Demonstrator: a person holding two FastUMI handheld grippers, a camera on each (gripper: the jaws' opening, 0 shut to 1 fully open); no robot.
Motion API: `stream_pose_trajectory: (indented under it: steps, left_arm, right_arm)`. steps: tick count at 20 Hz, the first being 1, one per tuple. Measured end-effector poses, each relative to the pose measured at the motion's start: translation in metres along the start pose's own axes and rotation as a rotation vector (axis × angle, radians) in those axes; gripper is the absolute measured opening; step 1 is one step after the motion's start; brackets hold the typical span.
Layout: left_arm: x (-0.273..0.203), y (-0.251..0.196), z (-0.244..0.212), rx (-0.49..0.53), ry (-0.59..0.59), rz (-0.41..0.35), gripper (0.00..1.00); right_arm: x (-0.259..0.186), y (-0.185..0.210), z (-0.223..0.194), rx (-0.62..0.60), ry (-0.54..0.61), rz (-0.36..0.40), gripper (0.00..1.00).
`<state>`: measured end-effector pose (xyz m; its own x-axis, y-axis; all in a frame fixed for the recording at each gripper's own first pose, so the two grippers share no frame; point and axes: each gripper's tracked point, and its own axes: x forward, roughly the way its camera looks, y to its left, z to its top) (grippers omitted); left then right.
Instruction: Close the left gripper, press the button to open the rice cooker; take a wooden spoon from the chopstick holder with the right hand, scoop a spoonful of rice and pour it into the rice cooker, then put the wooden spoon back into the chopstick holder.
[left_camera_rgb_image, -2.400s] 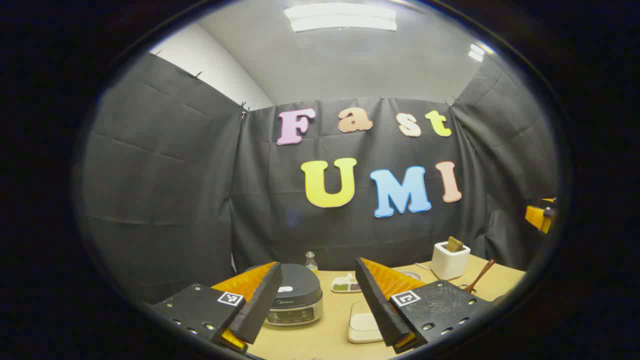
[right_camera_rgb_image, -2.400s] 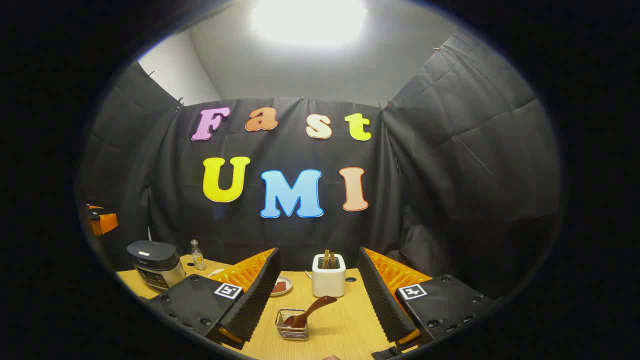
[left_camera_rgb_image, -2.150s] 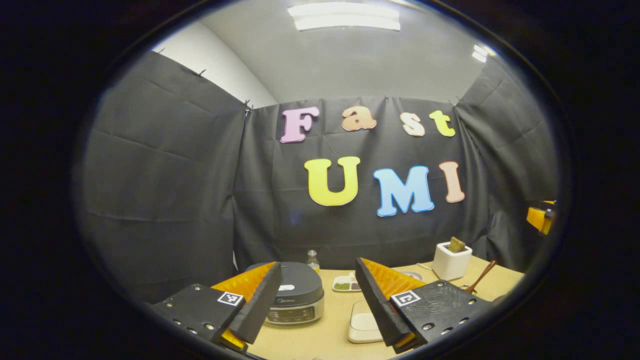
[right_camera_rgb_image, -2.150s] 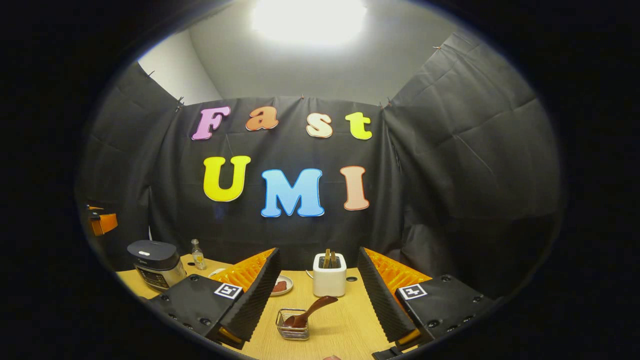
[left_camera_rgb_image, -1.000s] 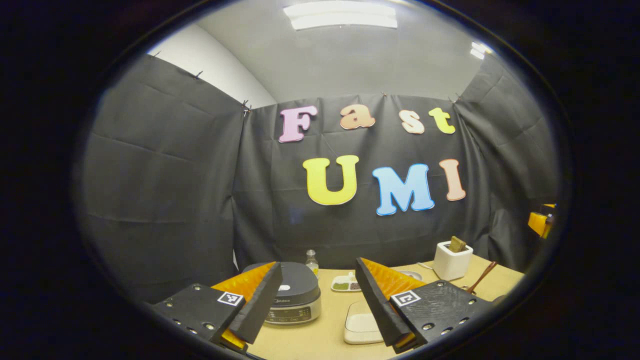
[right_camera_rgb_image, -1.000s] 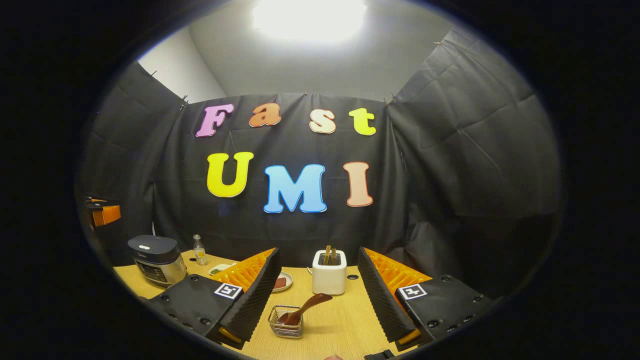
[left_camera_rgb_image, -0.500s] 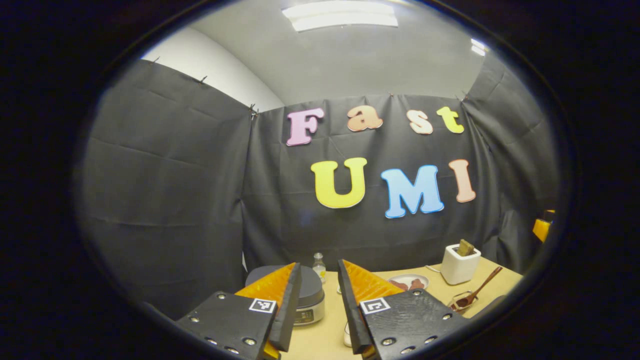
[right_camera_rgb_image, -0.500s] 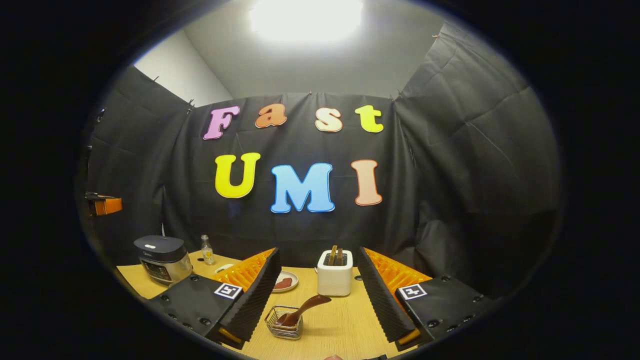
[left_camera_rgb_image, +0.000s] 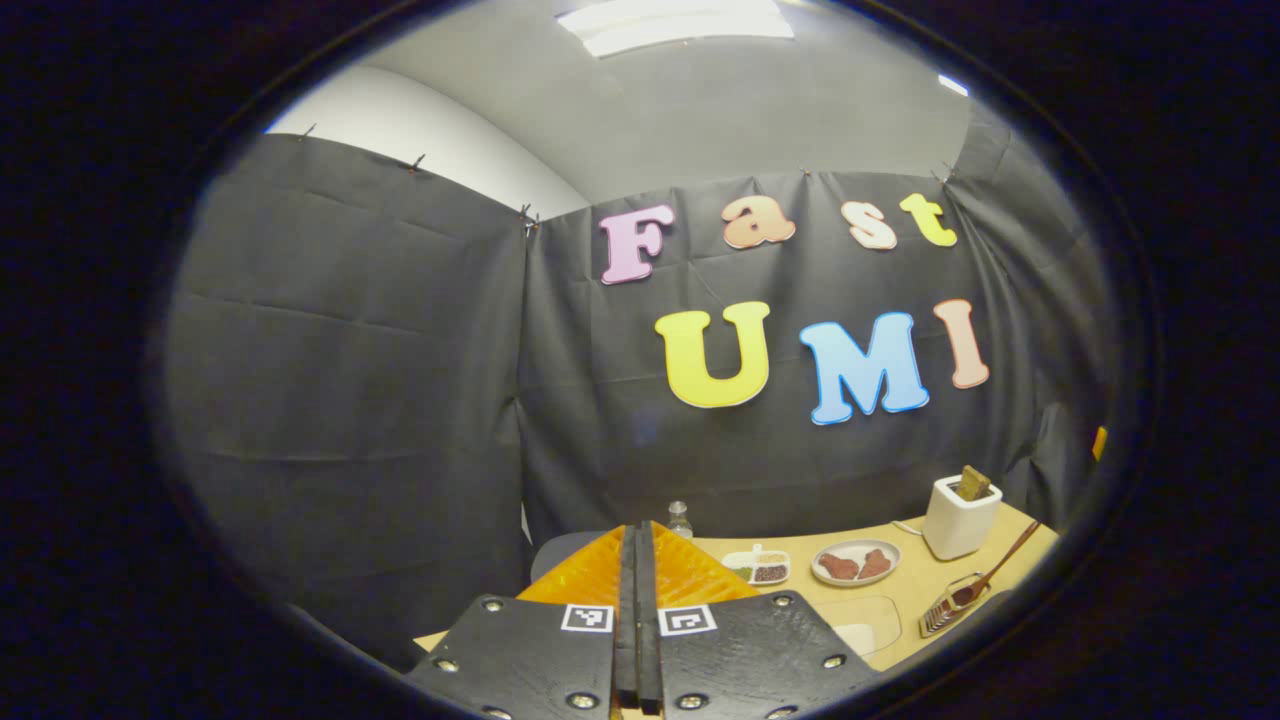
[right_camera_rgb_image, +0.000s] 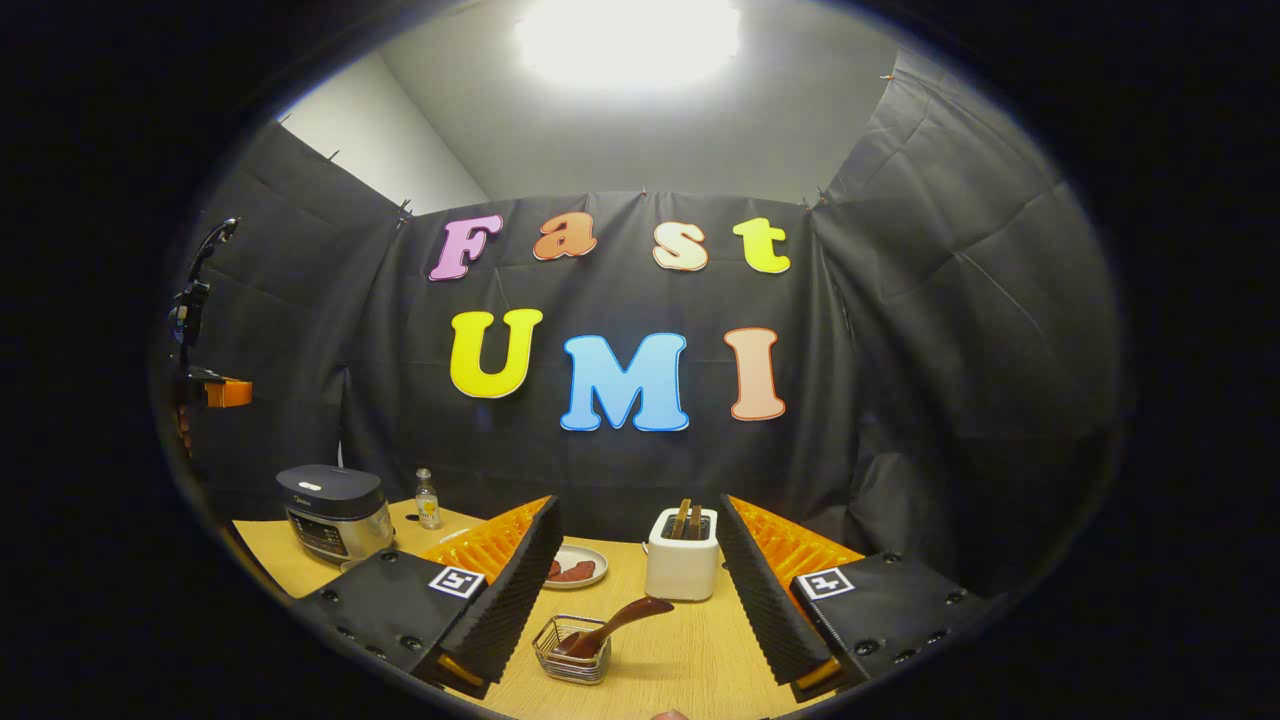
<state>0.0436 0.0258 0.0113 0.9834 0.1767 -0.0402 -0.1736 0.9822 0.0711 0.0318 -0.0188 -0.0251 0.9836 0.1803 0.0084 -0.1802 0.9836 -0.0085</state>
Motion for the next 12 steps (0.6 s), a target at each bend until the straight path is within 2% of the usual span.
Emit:
stream_pose_trajectory:
  steps: [6, 12]
  left_arm:
    - [0.058, 0.015, -0.021, -0.050, 0.023, -0.058, 0.00]
    - [0.110, 0.029, -0.075, -0.075, 0.097, -0.103, 0.02]
  right_arm:
    - [0.012, 0.014, 0.004, 0.009, 0.004, -0.080, 0.96]
    - [0.024, 0.035, 0.002, -0.024, 0.027, -0.130, 0.97]
